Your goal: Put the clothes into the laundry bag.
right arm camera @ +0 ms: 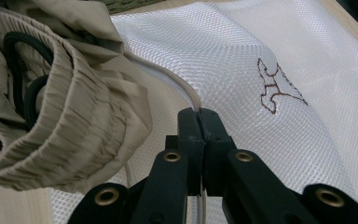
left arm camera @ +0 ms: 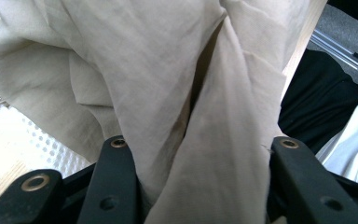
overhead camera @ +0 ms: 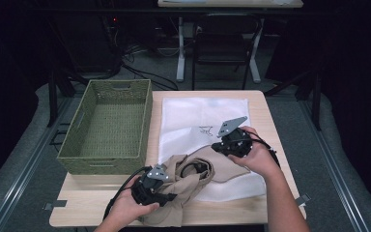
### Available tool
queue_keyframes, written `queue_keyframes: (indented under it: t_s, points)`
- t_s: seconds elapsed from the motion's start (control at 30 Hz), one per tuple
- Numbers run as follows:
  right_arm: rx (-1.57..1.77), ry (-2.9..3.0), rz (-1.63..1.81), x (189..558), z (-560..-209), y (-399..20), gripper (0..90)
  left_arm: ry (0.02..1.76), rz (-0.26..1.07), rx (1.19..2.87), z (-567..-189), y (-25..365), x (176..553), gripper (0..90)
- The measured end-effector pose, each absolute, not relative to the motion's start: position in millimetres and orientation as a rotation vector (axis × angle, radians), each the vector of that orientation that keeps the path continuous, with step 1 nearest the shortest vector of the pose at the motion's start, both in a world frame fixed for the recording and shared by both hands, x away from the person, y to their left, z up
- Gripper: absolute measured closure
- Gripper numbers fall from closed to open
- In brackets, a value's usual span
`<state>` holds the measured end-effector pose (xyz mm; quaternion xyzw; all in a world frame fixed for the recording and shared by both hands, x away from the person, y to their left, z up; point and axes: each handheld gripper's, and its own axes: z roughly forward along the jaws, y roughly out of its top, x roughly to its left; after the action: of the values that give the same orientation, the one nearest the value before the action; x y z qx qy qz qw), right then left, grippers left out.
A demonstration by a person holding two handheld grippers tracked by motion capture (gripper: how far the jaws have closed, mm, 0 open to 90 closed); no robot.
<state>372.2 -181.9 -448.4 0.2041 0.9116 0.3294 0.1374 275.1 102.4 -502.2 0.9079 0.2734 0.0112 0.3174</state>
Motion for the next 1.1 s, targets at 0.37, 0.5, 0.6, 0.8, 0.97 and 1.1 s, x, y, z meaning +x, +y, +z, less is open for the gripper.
queue_keyframes:
  t_s: [0.37, 0.5, 0.6, 0.8, 0.97, 1.1]
  points:
    - [0.599, 2.627, 0.964, 371.8, -447.3, -181.6, 89.0, 0.667, 0.009, 2.426, -505.4, 77.2, 281.0, 60.4]
    - [0.59, 2.629, 0.969, 371.7, -447.0, -180.7, 89.1, 0.661, 0.004, 2.425, -505.2, 68.3, 286.7, 60.5]
    - [0.589, 2.629, 0.97, 371.6, -446.9, -180.6, 89.0, 0.652, 0.0, 2.427, -504.4, 63.0, 288.6, 60.5]
    - [0.586, 2.625, 0.977, 371.9, -446.5, -181.2, 89.0, 0.609, -0.014, 2.436, -504.5, 47.2, 289.6, 60.5]
    - [0.588, 2.621, 0.983, 371.0, -445.8, -181.4, 89.0, 0.599, -0.02, 2.45, -507.2, 39.7, 291.2, 60.5]
    - [0.584, 2.62, 0.987, 370.9, -445.2, -182.2, 89.0, 0.625, -0.021, 2.435, -507.5, 41.9, 297.1, 60.5]
